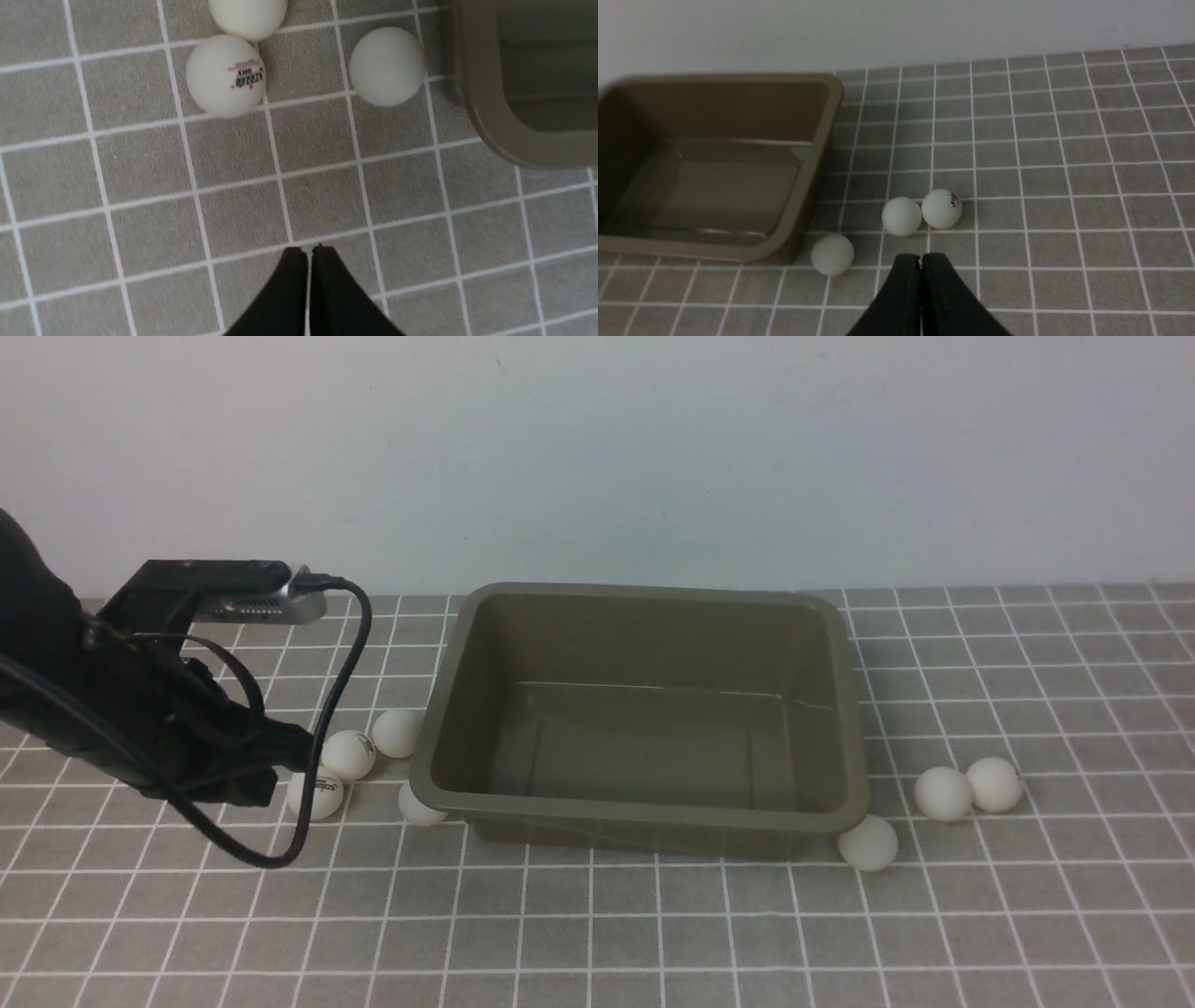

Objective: Put the table tennis balls into the box on the grey coffee tablecloth.
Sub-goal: 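Reach for and grasp a ping pong ball on the table beside the basket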

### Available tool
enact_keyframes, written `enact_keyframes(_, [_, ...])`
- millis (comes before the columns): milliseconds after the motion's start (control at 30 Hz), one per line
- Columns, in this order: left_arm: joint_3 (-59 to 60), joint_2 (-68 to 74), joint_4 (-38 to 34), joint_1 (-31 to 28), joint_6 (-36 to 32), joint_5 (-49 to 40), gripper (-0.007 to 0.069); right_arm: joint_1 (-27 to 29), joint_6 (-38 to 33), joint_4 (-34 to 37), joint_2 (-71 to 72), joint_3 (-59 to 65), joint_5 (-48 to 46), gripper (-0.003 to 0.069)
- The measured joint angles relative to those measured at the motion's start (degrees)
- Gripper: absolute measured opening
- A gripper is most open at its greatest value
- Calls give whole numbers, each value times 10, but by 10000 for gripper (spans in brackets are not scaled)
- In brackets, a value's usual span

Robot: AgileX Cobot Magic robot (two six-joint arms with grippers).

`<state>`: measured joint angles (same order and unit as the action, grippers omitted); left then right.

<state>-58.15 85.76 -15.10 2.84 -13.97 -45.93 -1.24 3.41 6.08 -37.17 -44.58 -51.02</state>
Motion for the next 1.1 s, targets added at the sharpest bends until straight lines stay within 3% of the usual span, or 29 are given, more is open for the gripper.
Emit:
enact_keyframes(167, [-26, 45, 20, 0, -15, 64, 42, 0, -10, 17, -28, -8, 4, -7])
enact_keyframes(267, [-26, 69, 19, 0, -15, 116, 160, 0, -10, 26, -28, -8, 20, -7])
enact_keyframes(300, [-26, 70, 19, 0, -15, 116, 160, 0, -10, 26, -28, -8, 21, -7])
enact_keyframes(367, [-26, 87, 13, 0, -15, 132, 262, 0, -10, 28, -28, -8, 30, -7])
enact_keyframes(400, [-26, 107, 4, 0, -15, 138, 368, 0, -10, 29, -28, -8, 36, -7])
enact_keyframes(433, [-26, 109, 4, 0, -15, 137, 368, 0, -10, 29, -28, -8, 36, -7])
enact_keyframes(600, [-26, 166, -6, 0, -29, 170, 561, 0, -10, 30, -28, -8, 50, -7])
enact_keyframes(900, [-26, 220, -8, 0, -36, 222, 561, 0, 9, 12, -81, -44, 41, -7])
enact_keyframes(1000, [-26, 234, -8, 0, -36, 225, 490, 0, 29, -31, -159, -96, -4, -7])
enact_keyframes(1100, [-28, 233, -8, 0, -36, 216, 342, 1, 33, -53, -227, -127, -45, -7])
